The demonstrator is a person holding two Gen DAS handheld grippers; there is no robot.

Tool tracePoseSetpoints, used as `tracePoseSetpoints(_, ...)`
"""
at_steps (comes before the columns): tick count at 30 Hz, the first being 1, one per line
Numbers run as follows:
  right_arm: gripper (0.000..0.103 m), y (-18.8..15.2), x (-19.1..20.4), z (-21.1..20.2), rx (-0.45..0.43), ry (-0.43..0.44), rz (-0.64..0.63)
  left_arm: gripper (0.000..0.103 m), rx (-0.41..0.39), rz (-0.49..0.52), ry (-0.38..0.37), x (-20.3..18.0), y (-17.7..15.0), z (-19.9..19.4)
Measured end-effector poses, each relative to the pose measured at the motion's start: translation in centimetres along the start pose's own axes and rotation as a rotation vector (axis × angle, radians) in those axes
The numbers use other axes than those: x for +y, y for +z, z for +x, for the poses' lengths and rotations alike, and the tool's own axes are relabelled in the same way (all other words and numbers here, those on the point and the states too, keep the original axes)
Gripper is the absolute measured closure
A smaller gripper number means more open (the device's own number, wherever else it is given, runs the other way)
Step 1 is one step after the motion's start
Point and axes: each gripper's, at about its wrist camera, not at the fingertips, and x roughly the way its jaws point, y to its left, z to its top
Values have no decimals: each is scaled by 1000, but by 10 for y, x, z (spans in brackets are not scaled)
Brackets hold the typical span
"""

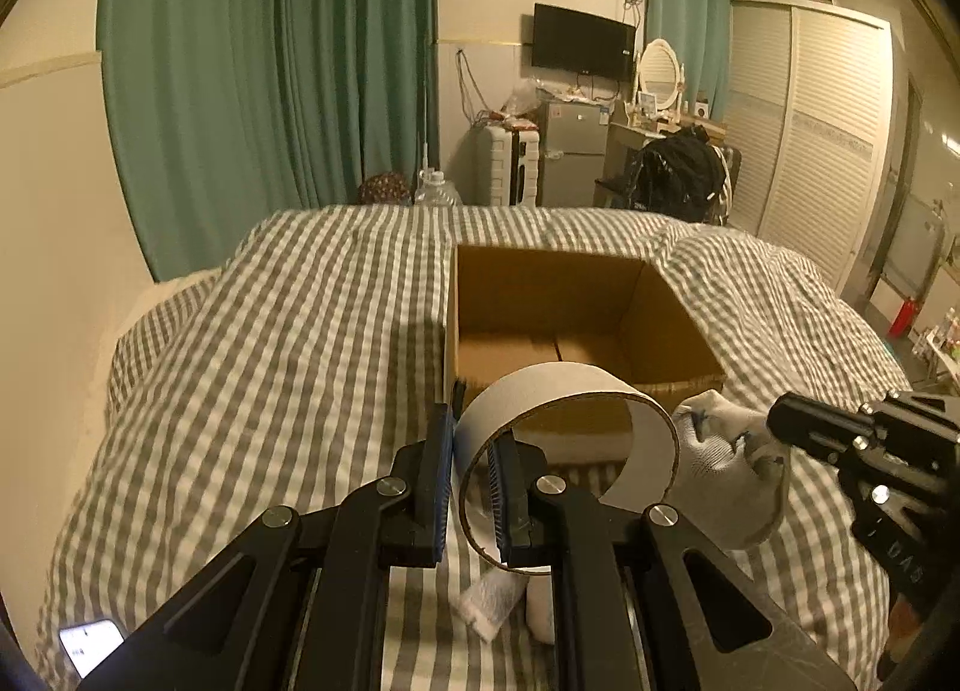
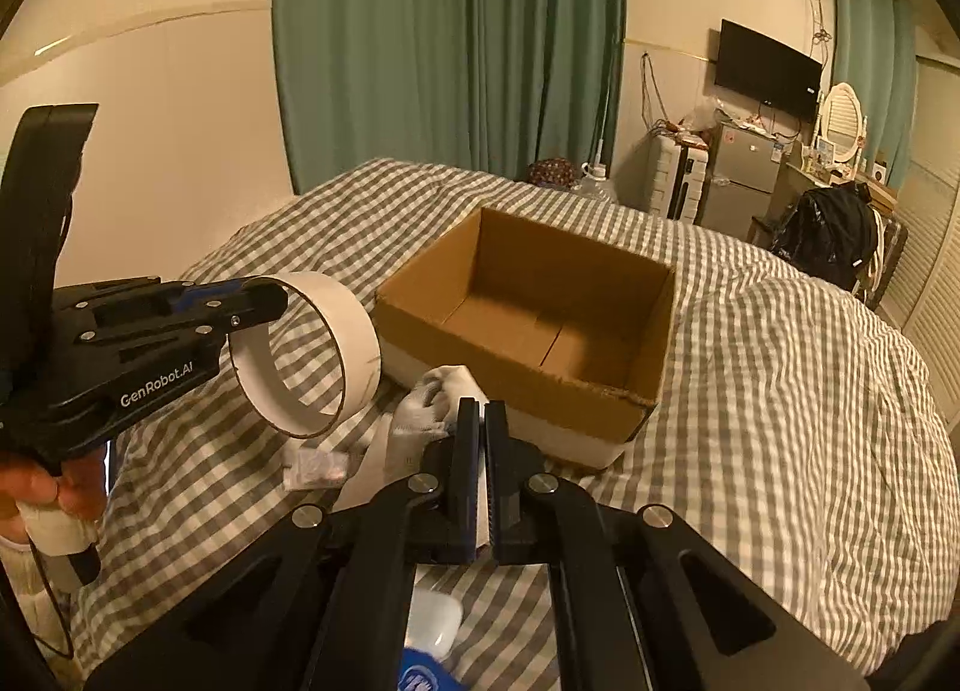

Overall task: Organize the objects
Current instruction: 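Carry tape roll and socks into the box and open both grippers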

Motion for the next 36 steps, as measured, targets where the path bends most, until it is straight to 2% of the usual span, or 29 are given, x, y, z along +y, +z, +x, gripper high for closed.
tracePoseSetpoints(2, 101, 10, -6, -5, -26, 2, 9, 91, -19, 6, -1, -3, 12, -1)
tracePoseSetpoints(10, 101, 86, -22, -28, -150, -44, -31, 91, -81, 24, -8, -14, 72, 13)
tracePoseSetpoints(13, 101, 109, -30, -18, -156, -46, -31, 91, -69, 26, -5, -17, 88, 33)
tracePoseSetpoints(18, 101, 131, -44, 24, -127, -36, -18, 91, -16, 46, 2, -19, 98, 80)
tracePoseSetpoints(27, 101, 120, -72, 117, 3, -7, 39, 91, 123, 100, 7, -26, 81, 169)
tracePoseSetpoints(36, 101, 100, -103, 179, 85, 26, 102, 89, 171, 147, -26, -28, 77, 207)
